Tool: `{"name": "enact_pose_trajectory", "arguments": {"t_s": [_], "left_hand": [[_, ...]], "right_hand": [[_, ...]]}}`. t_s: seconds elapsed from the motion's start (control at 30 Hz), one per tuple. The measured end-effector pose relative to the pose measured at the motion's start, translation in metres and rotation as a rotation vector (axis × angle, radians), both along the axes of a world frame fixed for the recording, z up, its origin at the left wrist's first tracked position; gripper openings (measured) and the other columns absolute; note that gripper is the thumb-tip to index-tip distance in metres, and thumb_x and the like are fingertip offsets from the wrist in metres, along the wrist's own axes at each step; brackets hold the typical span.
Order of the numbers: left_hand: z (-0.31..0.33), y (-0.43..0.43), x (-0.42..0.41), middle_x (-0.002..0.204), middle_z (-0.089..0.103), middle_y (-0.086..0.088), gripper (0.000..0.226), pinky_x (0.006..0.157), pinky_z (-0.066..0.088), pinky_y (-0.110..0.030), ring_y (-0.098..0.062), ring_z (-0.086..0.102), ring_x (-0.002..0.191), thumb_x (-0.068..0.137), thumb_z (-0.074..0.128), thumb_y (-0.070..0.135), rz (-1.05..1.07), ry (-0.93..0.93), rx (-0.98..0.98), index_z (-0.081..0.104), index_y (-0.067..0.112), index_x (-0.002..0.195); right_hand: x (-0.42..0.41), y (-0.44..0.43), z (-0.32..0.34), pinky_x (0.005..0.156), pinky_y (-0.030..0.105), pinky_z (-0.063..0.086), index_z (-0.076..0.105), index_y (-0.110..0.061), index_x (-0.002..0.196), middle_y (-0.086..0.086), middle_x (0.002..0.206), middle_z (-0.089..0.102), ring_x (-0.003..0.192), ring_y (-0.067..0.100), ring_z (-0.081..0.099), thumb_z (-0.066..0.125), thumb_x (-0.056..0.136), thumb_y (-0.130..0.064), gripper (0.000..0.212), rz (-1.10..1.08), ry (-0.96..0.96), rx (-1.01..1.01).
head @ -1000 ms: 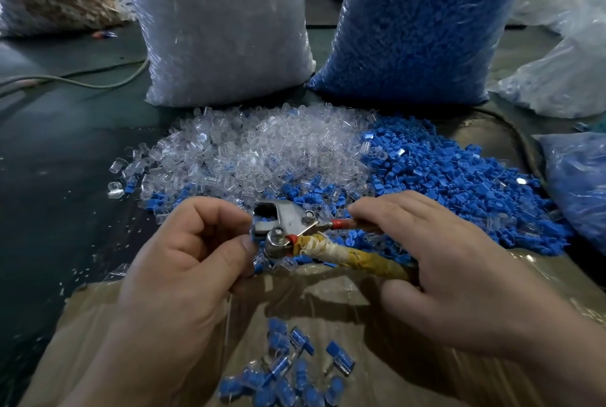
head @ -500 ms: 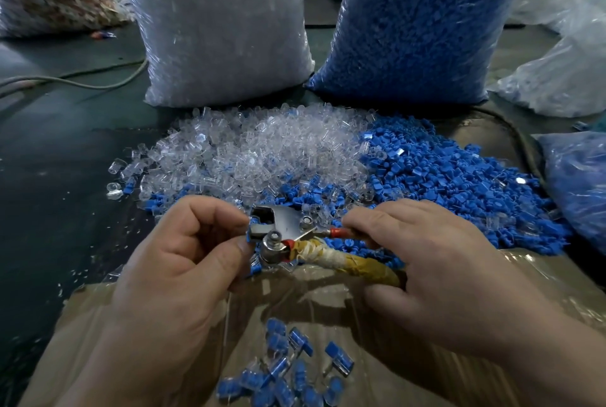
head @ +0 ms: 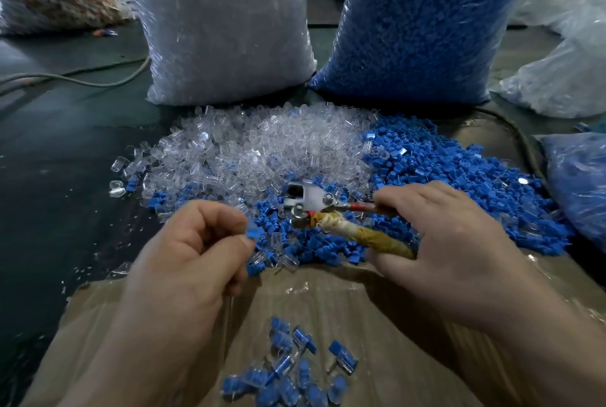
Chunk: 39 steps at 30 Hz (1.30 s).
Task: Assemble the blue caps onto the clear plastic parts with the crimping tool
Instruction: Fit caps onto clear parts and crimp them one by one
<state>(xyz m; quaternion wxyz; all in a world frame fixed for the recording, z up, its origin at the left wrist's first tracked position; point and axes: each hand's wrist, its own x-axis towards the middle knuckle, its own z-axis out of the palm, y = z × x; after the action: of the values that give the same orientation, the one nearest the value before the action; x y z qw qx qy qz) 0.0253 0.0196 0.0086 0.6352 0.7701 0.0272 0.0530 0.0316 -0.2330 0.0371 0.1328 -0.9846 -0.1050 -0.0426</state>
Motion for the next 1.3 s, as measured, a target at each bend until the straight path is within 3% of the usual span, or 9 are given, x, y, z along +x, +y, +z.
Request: {"name": "enact_pose_trajectory", "arguments": {"t_s": [0.17, 0.4, 0.5, 0.67, 0.87, 1.0, 1.13, 1.2, 1.3], "left_hand": [[-0.004, -0.008, -0.006, 0.062, 0.067, 0.006, 0.019, 0.048, 0.049, -0.022, -0.006, 0.058, 0.048, 0.075, 0.068, 0.029, -0.054, 0.063, 0.173, 0.067, 0.043, 0.088], [0.001, -0.017, -0.014, 0.071, 0.070, 0.018, 0.022, 0.056, 0.048, -0.026, -0.003, 0.064, 0.058, 0.075, 0.065, 0.041, -0.047, -0.005, 0.323, 0.063, 0.050, 0.095], [0.003, -0.021, -0.017, 0.070, 0.071, 0.014, 0.021, 0.050, 0.052, -0.022, -0.007, 0.066, 0.059, 0.076, 0.068, 0.037, -0.051, -0.061, 0.336, 0.065, 0.048, 0.094], [0.007, -0.025, -0.021, 0.068, 0.070, 0.015, 0.023, 0.048, 0.045, -0.009, -0.006, 0.064, 0.058, 0.078, 0.073, 0.022, -0.077, -0.189, 0.390, 0.068, 0.043, 0.086], [0.010, -0.024, -0.023, 0.066, 0.069, 0.008, 0.002, 0.044, 0.045, -0.010, -0.009, 0.063, 0.054, 0.088, 0.069, 0.040, -0.096, -0.176, 0.308, 0.069, 0.042, 0.089], [0.019, -0.020, -0.019, 0.067, 0.069, 0.005, 0.034, 0.049, 0.048, -0.016, -0.009, 0.064, 0.059, 0.083, 0.052, 0.062, -0.153, -0.116, 0.252, 0.067, 0.031, 0.082], [0.025, -0.025, -0.018, 0.057, 0.066, 0.012, 0.031, 0.047, 0.040, -0.003, 0.006, 0.058, 0.051, 0.084, 0.054, 0.051, -0.251, -0.091, 0.147, 0.064, 0.023, 0.076], [0.023, -0.023, -0.019, 0.060, 0.066, 0.007, 0.031, 0.047, 0.039, -0.003, 0.003, 0.057, 0.050, 0.090, 0.064, 0.050, -0.268, -0.111, 0.168, 0.063, 0.021, 0.078], [0.023, -0.020, -0.018, 0.064, 0.066, 0.000, 0.026, 0.048, 0.040, -0.004, -0.001, 0.057, 0.052, 0.088, 0.051, 0.042, -0.265, -0.129, 0.221, 0.062, 0.021, 0.079]], "right_hand": [[0.010, 0.008, -0.005, 0.094, 0.037, 0.033, 0.048, -0.034, 0.134, -0.010, 0.118, 0.058, 0.109, 0.017, 0.045, 0.035, 0.070, -0.076, 0.077, -0.130, -0.041, -0.204], [-0.003, 0.020, 0.003, 0.103, 0.045, 0.033, 0.060, -0.028, 0.122, -0.005, 0.119, 0.059, 0.112, 0.021, 0.048, 0.036, 0.082, -0.068, 0.062, -0.079, -0.136, -0.086], [-0.018, 0.043, 0.006, 0.088, 0.041, 0.045, 0.064, -0.028, 0.105, -0.008, 0.102, 0.065, 0.095, 0.017, 0.058, 0.041, 0.088, -0.057, 0.040, 0.090, -0.266, 0.005], [-0.025, 0.058, 0.001, 0.072, 0.036, 0.038, 0.067, -0.021, 0.091, -0.004, 0.084, 0.064, 0.076, 0.021, 0.059, 0.061, 0.087, -0.031, 0.013, 0.279, -0.305, -0.027], [-0.025, 0.058, -0.001, 0.066, 0.035, 0.039, 0.064, -0.018, 0.086, -0.003, 0.078, 0.059, 0.070, 0.019, 0.054, 0.045, 0.095, -0.029, 0.024, 0.269, -0.293, 0.060], [-0.026, 0.060, 0.000, 0.065, 0.038, 0.041, 0.063, -0.012, 0.082, 0.001, 0.077, 0.058, 0.069, 0.021, 0.052, 0.045, 0.097, -0.024, 0.026, 0.308, -0.331, 0.205], [-0.029, 0.065, 0.003, 0.064, 0.027, 0.035, 0.060, -0.013, 0.079, -0.001, 0.075, 0.055, 0.067, 0.017, 0.048, 0.045, 0.096, -0.028, 0.026, 0.291, -0.307, 0.250], [-0.032, 0.066, 0.007, 0.061, 0.027, 0.034, 0.055, -0.023, 0.082, -0.010, 0.075, 0.052, 0.067, 0.011, 0.047, 0.040, 0.094, -0.039, 0.025, 0.244, -0.183, 0.318], [-0.037, 0.067, 0.008, 0.060, 0.027, 0.039, 0.041, -0.036, 0.086, -0.015, 0.084, 0.052, 0.076, 0.006, 0.049, 0.030, 0.088, -0.057, 0.024, 0.215, 0.019, 0.459]]}}
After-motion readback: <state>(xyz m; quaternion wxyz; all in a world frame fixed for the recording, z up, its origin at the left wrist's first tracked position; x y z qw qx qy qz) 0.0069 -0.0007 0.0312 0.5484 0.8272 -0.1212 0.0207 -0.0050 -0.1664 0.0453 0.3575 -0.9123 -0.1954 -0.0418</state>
